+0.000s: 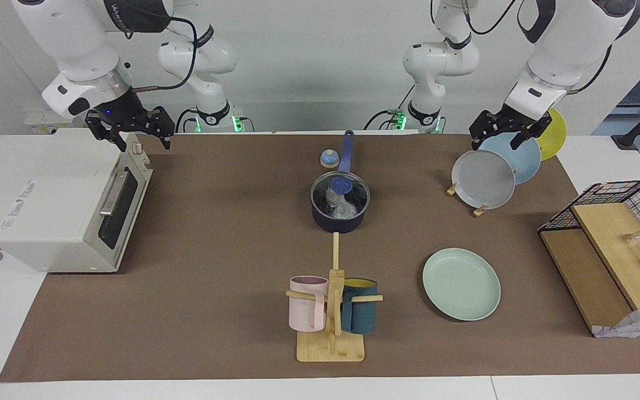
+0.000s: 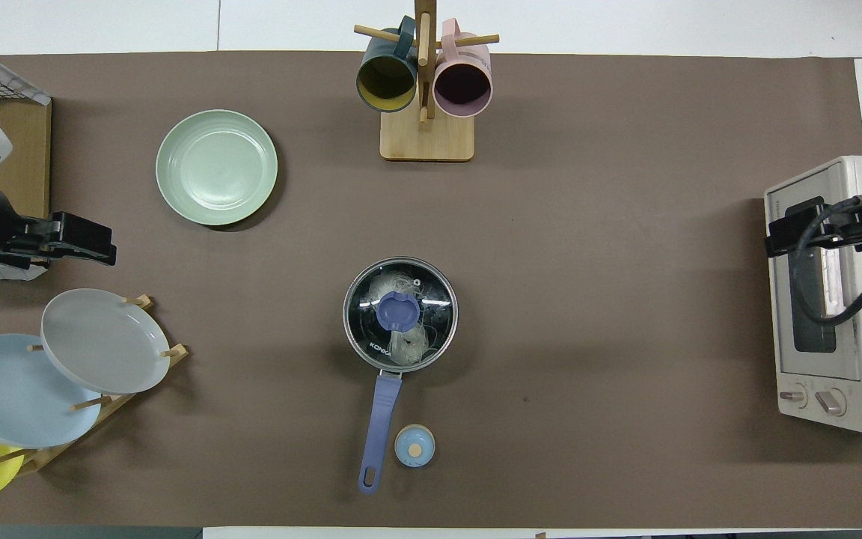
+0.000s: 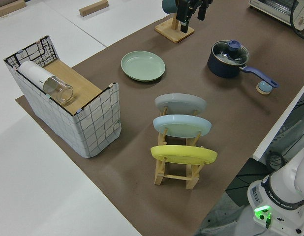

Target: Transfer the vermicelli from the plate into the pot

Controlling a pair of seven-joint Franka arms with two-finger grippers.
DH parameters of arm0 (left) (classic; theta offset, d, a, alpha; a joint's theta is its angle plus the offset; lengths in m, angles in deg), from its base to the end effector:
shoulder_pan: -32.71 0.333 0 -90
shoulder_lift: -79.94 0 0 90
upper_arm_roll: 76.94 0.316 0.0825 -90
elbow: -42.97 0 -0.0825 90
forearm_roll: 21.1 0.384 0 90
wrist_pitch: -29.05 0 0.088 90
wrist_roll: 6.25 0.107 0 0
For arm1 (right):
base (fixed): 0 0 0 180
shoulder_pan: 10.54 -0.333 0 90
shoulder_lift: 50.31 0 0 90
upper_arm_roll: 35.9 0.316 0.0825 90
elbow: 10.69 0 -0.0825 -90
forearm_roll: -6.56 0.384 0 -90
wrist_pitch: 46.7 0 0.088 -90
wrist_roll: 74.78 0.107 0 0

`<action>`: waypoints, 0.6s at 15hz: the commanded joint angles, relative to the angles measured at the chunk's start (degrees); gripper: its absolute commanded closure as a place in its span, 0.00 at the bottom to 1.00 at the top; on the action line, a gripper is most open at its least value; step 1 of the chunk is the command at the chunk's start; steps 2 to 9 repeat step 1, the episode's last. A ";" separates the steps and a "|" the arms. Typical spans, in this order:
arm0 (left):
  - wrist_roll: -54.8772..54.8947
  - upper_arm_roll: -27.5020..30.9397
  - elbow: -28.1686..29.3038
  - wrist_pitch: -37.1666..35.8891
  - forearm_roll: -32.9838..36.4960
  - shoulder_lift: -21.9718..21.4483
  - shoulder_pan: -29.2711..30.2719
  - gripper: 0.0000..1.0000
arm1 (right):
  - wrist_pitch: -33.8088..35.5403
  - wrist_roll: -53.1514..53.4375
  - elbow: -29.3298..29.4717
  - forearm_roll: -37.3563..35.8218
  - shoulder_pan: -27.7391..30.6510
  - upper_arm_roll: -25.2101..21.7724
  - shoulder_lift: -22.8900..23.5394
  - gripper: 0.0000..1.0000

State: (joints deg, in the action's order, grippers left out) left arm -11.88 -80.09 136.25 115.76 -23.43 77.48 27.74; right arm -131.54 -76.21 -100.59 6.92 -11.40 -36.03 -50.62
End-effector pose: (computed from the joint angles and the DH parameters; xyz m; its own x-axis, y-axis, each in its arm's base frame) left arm 0.5280 -0.0806 0.6163 0.9961 -0.0452 -0.0751 -0.0430 -0.9986 0.0311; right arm 0.5430 0.0076 0.6208 0.9958 0.0382 -0.0826 0.0376 -0.9993 -0.0084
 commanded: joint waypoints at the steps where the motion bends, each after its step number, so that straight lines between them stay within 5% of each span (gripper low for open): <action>1: -0.09 -0.36 -0.56 -1.27 1.28 -0.35 0.40 0.00 | -0.33 0.81 -0.55 0.79 0.69 0.22 -0.74 0.00; 9: -0.09 -0.36 -0.56 -1.27 1.28 -0.35 0.40 0.00 | -0.33 0.81 -0.55 0.79 0.69 0.22 -0.74 0.00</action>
